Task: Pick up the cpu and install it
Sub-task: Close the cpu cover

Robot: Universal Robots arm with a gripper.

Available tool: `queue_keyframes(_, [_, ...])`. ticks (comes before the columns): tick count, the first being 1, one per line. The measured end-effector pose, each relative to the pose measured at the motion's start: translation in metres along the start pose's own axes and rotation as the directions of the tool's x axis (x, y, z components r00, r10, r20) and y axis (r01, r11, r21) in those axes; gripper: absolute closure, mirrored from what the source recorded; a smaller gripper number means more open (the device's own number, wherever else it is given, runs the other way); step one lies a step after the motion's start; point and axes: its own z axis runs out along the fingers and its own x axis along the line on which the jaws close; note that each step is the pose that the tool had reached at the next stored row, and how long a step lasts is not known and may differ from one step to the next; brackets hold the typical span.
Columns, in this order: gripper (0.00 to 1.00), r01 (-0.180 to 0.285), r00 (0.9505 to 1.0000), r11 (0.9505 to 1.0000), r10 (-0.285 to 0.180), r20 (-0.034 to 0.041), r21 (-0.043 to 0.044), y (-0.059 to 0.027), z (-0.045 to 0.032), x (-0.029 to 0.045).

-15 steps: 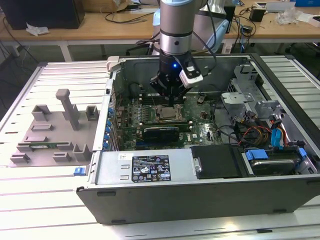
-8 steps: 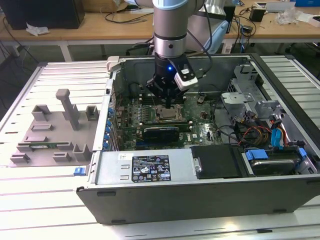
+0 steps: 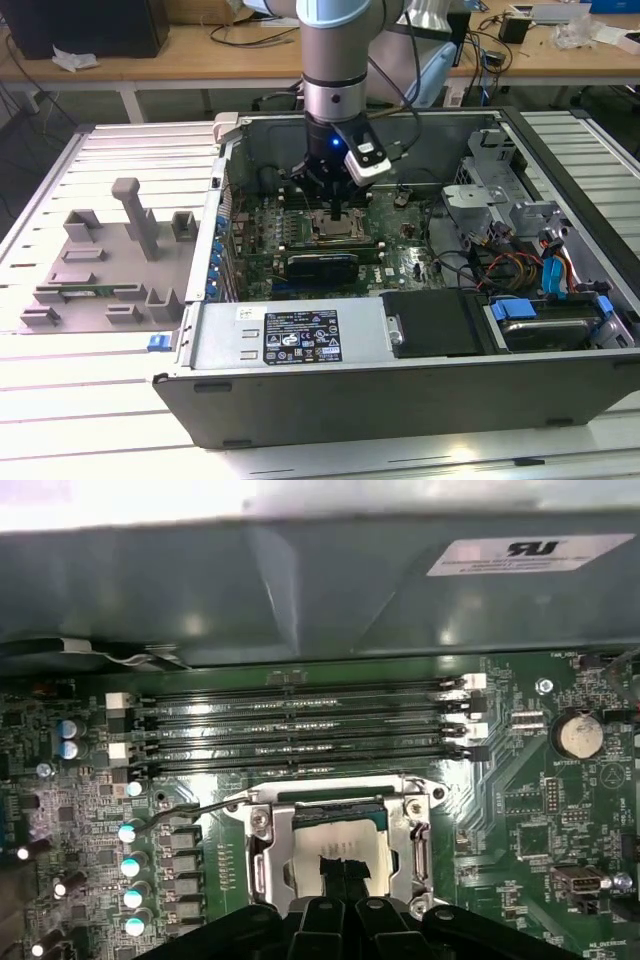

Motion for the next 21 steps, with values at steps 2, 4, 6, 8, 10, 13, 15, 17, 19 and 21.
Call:
queue_keyframes(2, [0.89,0.0,1.0,1.0,0.0,0.0003,-0.0003,-0.0002,0.0006,0.0041])
queue_keyframes(4, [0.89,0.0,1.0,1.0,0.0,0.0003,-0.0002,-0.0006,0.0014,0.0083])
queue_keyframes(6, [0.89,0.0,1.0,1.0,0.0,0.0002,-0.0001,-0.001,0.0039,0.013])
queue_keyframes(8, [0.89,0.0,1.0,1.0,0.0,0.0002,-0.0002,-0.0011,0.0066,0.016])
queue_keyframes(10, [0.89,0.0,1.0,1.0,0.0,0.0001,0.0,-0.0014,0.0083,0.0188])
queue_keyframes(13, [0.89,0.0,1.0,1.0,0.0,0.0001,-0.0002,-0.0016,0.0104,0.0237])
queue_keyframes(15, [0.89,0.0,1.0,1.0,0.0,0.0002,-0.0003,-0.0019,0.0118,0.0276])
queue_keyframes(17, [0.89,0.0,1.0,1.0,0.0,0.0001,-0.0002,-0.002,0.0124,0.0289])
queue_keyframes(19, [0.89,0.0,1.0,1.0,0.0,-0.0001,-0.0001,-0.002,0.013,0.0291])
queue_keyframes(21, [0.89,0.0,1.0,1.0,0.0,-0.0004,-0.0001,-0.0022,0.0134,0.0289])
